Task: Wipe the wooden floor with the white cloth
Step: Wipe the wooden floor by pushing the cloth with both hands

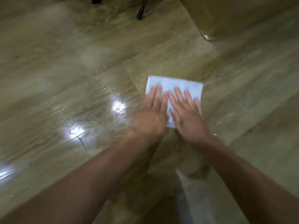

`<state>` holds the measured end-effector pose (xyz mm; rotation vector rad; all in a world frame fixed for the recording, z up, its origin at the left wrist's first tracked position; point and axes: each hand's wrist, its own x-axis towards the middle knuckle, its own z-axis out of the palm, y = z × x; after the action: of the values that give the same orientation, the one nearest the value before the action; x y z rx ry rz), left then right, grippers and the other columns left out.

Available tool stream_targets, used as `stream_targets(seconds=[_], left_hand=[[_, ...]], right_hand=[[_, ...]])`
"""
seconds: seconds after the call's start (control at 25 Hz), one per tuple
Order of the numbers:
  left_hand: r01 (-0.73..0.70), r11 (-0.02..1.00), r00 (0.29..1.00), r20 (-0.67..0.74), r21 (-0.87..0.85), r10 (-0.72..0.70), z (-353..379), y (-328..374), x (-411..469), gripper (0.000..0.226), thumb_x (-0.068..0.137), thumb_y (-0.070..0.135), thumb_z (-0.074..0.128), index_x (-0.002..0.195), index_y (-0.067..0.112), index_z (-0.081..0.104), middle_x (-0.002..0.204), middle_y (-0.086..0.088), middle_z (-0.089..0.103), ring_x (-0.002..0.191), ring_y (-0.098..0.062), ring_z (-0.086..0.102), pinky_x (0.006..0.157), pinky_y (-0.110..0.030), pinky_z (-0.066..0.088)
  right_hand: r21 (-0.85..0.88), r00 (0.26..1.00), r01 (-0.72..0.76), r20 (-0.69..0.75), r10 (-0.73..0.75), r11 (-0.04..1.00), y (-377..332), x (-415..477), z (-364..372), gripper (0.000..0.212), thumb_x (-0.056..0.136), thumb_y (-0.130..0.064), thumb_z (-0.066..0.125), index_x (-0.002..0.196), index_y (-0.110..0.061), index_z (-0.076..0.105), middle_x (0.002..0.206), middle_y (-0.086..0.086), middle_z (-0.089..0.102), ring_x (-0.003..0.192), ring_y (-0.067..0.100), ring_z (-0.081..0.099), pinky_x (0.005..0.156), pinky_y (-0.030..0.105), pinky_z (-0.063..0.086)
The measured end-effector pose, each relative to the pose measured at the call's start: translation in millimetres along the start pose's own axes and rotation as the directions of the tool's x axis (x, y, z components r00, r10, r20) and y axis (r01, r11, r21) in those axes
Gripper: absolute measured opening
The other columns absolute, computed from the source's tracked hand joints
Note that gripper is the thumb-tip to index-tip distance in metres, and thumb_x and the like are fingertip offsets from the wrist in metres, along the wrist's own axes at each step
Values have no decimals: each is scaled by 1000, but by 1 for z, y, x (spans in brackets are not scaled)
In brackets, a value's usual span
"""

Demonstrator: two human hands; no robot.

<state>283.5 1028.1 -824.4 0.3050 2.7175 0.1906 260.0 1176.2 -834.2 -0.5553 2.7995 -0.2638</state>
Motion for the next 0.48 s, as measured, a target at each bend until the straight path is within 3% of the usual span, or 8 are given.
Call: stream_targets(seconds=[0.08, 0.24, 0.4, 0.48], left_hand=[[-1, 1000, 1000, 20, -3, 1, 10, 14, -11, 60, 101, 30, 3, 144, -7, -19, 151, -33, -20, 140, -45, -22, 117, -50, -6], [28, 998, 993, -119, 59, -20, -16, -13, 56, 66, 102, 38, 15, 148, -3, -9, 154, -29, -13, 144, -40, -15, 120, -47, -1], [216, 974, 975, 32, 72, -219, -55, -18, 125, 64, 102, 39, 14, 149, 4, -13, 156, -22, -18, 145, -34, -17, 120, -43, -6], [206, 971, 977, 30, 122, -211, -50, -11, 125, 64, 102, 37, 16, 150, 3, -9, 156, -22, -15, 145, -37, -15, 120, -46, -5]], right_hand=[[-45, 999, 6, 42, -4, 999, 12, -21, 3, 53, 98, -43, 15, 150, -36, 16, 160, -13, 9, 148, 14, 2, 116, 40, 2], [-114, 999, 35, 15, -33, 993, 32, 64, -12, 51, 102, -42, 18, 151, -34, 8, 161, -12, 1, 148, 15, -2, 116, 41, -2], [-76, 996, 63, 74, -58, 995, 56, 146, -37, 51, 102, -43, 15, 151, -35, 4, 160, -12, -6, 148, 16, -7, 116, 41, -6], [-21, 999, 34, 43, -34, 999, 56, 135, -33, 50, 103, -42, 16, 151, -35, 7, 161, -12, -3, 148, 15, -7, 116, 40, -6]])
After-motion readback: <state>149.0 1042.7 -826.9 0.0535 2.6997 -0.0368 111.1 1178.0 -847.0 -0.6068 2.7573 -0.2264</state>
